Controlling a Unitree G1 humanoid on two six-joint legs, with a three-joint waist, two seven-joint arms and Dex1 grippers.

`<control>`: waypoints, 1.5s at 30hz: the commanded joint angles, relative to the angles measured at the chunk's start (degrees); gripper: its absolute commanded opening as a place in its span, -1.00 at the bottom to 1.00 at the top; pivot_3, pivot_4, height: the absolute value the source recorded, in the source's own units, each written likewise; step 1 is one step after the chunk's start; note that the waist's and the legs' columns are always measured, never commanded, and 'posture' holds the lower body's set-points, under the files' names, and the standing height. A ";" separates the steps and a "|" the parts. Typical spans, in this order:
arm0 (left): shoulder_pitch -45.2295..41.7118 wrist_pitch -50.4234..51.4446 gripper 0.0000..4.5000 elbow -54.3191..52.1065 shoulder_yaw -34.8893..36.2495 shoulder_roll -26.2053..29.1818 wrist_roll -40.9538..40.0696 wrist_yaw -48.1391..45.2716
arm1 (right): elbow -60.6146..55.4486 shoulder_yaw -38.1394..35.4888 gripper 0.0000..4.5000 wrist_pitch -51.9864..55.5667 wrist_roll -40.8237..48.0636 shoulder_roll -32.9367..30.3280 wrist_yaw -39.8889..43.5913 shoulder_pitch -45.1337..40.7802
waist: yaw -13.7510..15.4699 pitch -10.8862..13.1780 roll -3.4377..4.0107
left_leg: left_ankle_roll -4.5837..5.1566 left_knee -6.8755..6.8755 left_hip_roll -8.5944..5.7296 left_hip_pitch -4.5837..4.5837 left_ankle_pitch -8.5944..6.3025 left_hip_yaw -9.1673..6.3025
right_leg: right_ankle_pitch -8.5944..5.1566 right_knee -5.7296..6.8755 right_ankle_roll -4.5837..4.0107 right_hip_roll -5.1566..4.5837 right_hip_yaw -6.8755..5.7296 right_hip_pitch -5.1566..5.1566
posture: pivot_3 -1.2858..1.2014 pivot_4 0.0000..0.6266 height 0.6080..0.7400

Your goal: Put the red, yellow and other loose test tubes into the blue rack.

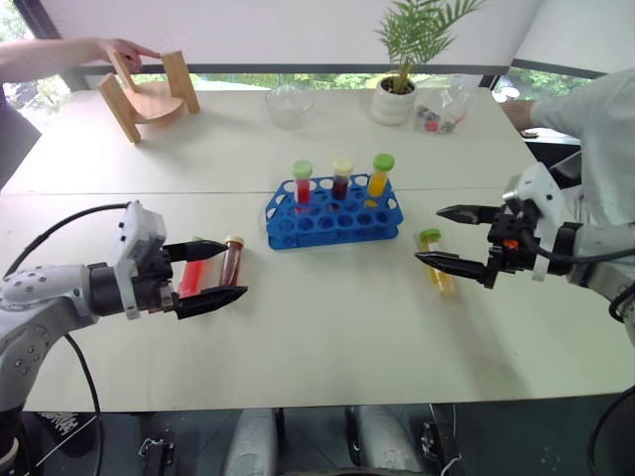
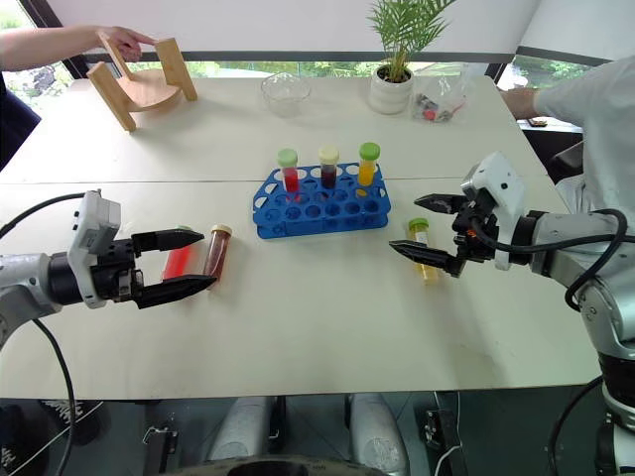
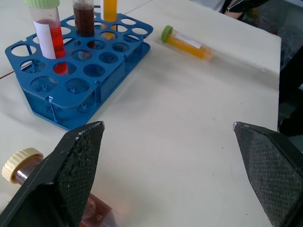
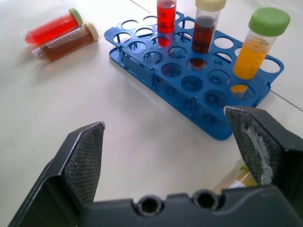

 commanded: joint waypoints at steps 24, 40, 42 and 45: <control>-8.63 -3.64 1.00 1.40 -6.27 -0.16 1.84 -4.83 | 16.25 25.20 1.00 36.03 -8.20 -5.72 -4.53 -31.61 | -0.16 0.03 0.07 | -0.02 0.01 0.00 -0.01 0.02 0.10 | -0.05 0.00 -0.15 -0.03 0.04 -0.12 | 0.03 -0.52 1.00; -8.78 -7.63 1.00 1.54 -8.78 -4.19 5.43 -4.09 | 41.20 43.65 1.00 38.51 -17.14 9.02 -8.14 -43.52 | -0.27 0.03 0.07 | -0.02 -0.08 -0.02 -0.19 0.01 0.15 | 0.03 0.02 0.00 -0.02 0.06 -0.34 | 0.03 -0.52 1.00; -8.56 -7.60 1.00 1.25 -8.52 -4.15 5.26 -3.71 | 42.63 44.75 0.89 36.77 -18.36 10.06 -7.81 -43.22 | -0.26 0.03 0.07 | -0.02 -0.09 -0.02 -0.19 0.01 0.15 | 0.03 0.02 0.00 -0.01 0.06 -0.35 | 0.03 -0.52 1.00; -8.37 -7.66 1.00 1.02 -8.25 -4.04 5.16 -3.21 | 43.49 45.77 0.39 35.19 -19.65 11.38 -7.13 -42.58 | -0.33 0.00 0.02 | -0.02 -0.05 -0.01 -0.18 0.01 0.13 | 0.03 0.03 0.01 -0.01 0.05 -0.30 | 0.03 -0.52 1.00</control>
